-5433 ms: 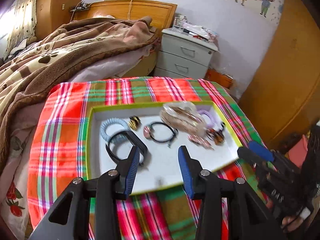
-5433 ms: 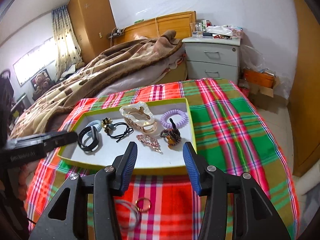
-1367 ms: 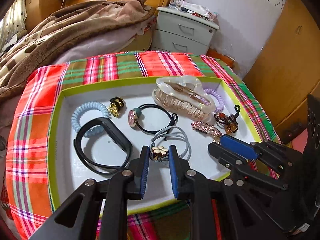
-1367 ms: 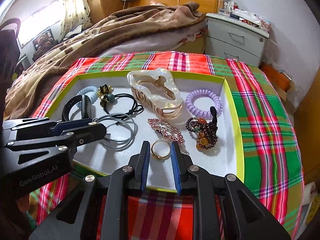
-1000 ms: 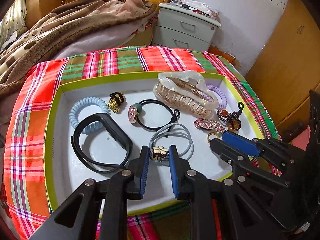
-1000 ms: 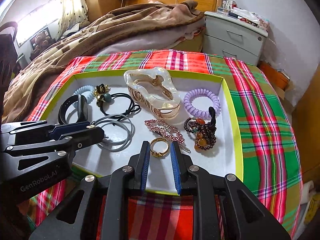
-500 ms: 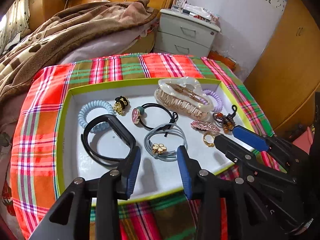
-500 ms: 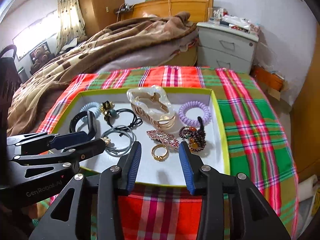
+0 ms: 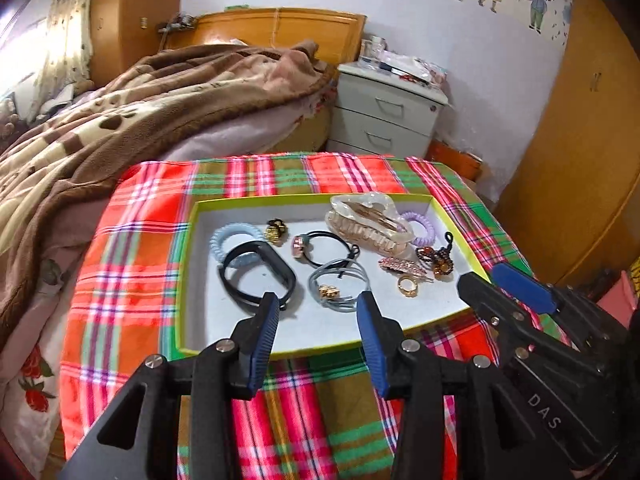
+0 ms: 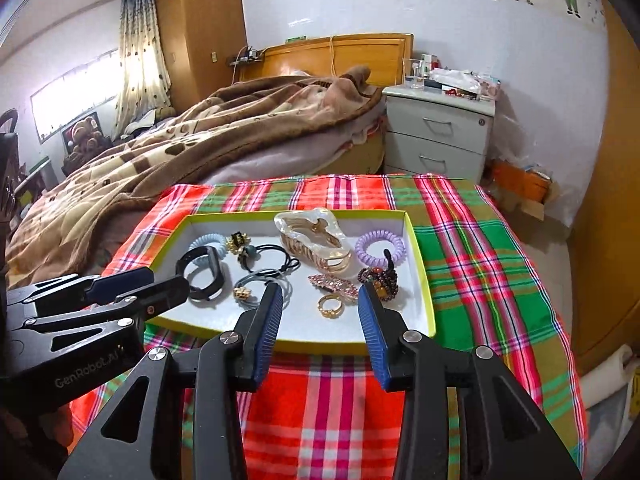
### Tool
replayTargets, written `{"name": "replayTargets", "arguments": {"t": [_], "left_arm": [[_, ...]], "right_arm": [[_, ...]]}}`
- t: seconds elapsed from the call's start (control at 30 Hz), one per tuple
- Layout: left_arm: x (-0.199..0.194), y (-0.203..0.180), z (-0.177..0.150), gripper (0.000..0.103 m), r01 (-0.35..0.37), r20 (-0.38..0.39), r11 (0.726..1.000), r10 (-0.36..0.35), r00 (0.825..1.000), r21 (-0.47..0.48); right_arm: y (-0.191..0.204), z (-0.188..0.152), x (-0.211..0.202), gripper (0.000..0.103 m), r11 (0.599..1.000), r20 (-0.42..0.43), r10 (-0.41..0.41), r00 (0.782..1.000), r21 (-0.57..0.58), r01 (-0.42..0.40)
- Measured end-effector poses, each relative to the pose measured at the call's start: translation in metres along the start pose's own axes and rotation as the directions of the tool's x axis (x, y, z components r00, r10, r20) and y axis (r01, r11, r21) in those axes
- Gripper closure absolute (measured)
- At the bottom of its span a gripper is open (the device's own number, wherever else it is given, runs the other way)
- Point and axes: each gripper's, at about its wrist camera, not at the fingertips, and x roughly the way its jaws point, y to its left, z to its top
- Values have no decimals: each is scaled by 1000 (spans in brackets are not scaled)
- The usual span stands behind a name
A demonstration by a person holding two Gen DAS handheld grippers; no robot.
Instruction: Organize jewelry
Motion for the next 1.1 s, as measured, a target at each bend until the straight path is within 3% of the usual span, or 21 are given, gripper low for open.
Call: {"name": "replayTargets", "arguments": {"t": [0.2,1.1], "left_arm": [[-14,2,-7,61,-75,37,997,75,996,-9],[-29,4,-21,61,-90,47,995,92,995,-35]], "right_arm": [[5,-5,-7,63,1000,12,10,1000,8,-10],[13,-14,-23,63,1000,35,0,999,3,-1]]}}
